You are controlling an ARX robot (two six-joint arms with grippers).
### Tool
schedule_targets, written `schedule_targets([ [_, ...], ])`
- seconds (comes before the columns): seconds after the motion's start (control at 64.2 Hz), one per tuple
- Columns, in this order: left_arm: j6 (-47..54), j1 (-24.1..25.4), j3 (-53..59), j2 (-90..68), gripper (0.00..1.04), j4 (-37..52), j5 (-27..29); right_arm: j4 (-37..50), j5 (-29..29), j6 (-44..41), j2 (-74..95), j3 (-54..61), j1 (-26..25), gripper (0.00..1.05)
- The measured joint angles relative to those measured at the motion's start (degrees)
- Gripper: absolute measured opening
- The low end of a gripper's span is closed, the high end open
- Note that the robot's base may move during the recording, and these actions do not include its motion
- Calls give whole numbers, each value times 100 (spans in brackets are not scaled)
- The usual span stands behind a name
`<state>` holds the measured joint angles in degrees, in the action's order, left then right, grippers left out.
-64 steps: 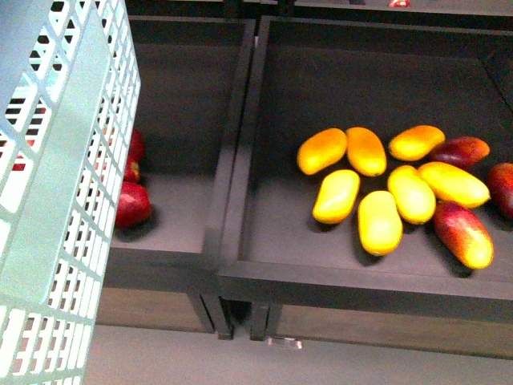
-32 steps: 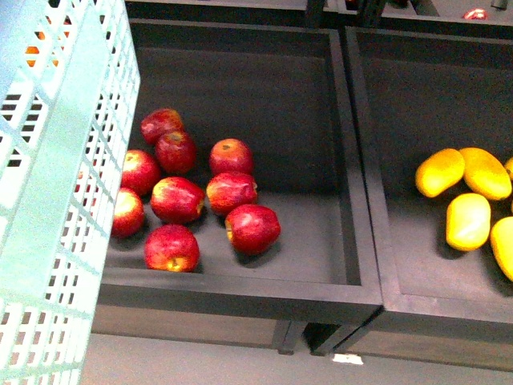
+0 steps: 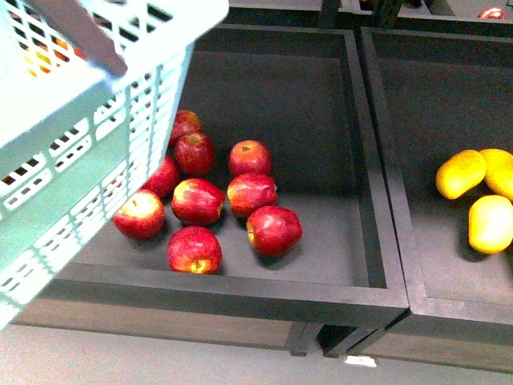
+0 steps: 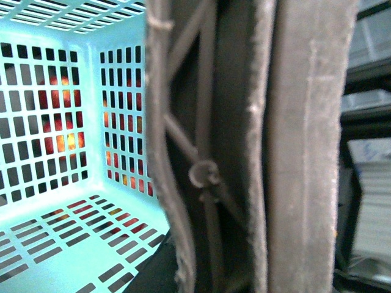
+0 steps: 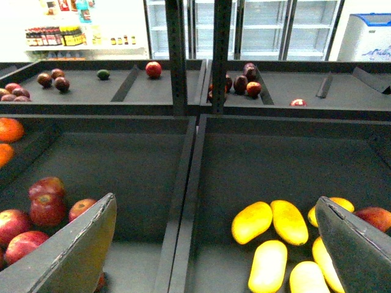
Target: Pick mango and avocado into basket
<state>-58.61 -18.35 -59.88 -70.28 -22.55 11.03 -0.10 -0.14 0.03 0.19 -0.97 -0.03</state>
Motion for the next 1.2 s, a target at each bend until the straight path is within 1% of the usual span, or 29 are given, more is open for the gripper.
schedule_targets([
  [0.062,297,-63,-376,-533,14,94,-107,0,0,0,0,0,0,96],
  [0.187,420,-306,-1121,-1386,14,85,-428,0,0,0,0,0,0,96],
  [0.343,494,-907,-2031,-2352,14,-151,-852,0,0,0,0,0,0,96],
  [0.576,387,-1687,-2461,-2776,14,-37,-1244,0,0,0,0,0,0,96],
  [0.732,334,-2103,-2638,-2811,14,-96,-1279,0,-2,0,0,0,0,96],
  [0.825,332,-2177,-2656,-2826,14,-111,-1303,0,2,0,0,0,0,96],
  [1.199,345,-2135,-2656,-2844,14,-122,-1217,0,0,0,0,0,0,96],
])
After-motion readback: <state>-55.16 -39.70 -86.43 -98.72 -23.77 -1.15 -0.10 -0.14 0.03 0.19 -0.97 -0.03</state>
